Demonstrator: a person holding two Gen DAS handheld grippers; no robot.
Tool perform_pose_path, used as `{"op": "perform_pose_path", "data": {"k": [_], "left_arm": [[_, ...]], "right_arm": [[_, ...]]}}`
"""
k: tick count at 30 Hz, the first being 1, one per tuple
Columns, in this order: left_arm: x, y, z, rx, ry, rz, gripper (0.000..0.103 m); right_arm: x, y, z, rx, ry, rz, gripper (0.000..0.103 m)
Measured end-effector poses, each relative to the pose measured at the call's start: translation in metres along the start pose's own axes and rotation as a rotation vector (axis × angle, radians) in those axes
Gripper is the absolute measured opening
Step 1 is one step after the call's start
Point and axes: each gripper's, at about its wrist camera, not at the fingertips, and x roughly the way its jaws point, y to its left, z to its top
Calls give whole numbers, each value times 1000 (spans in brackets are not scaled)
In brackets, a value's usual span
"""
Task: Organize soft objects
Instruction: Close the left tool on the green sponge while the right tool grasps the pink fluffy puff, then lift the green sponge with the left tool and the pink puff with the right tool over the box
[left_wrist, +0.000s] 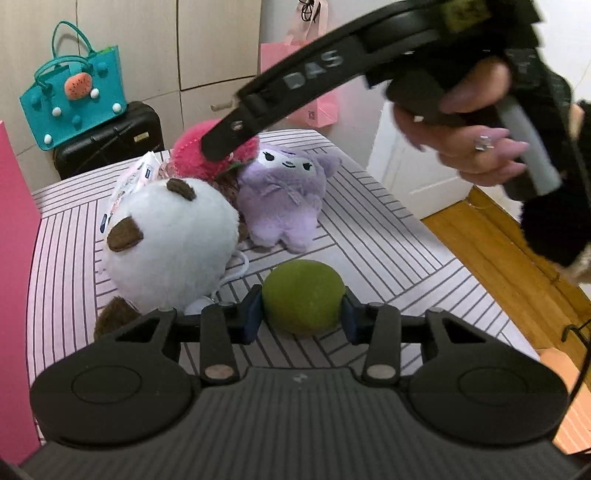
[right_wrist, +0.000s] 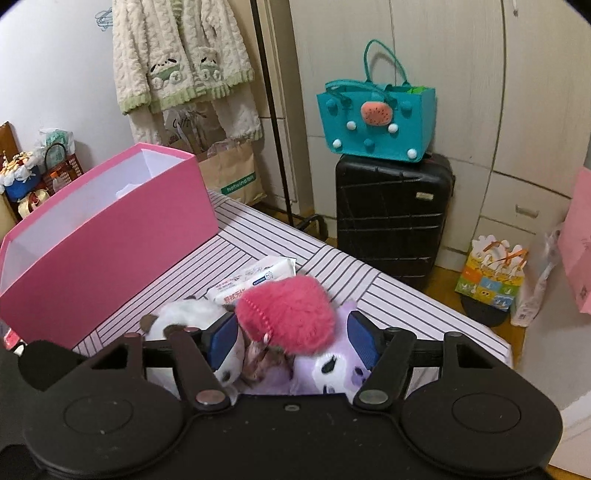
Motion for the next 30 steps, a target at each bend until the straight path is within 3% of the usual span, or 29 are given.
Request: {"op": "perform_pose_path", "data": {"k": [7,11,13,21,30], "left_arm": [[0,6,2,-22,16,-33,41],[-2,4,1,-3,21,-32,40],[-3,3,0,1,21,-32,40],[-7,6,0,-19,29,-26,40],[-18,13,-3,-53,60,-50,40]], "right_arm": [[25,1,1,22,17,-3,71],[19,10,-6,-4,3,-45,51],[12,15,-8,-13,-4,-60,49],[-21,37,-19,-6,-43,-111,48],[-48,49,-46,96,1,-152,48]]}}
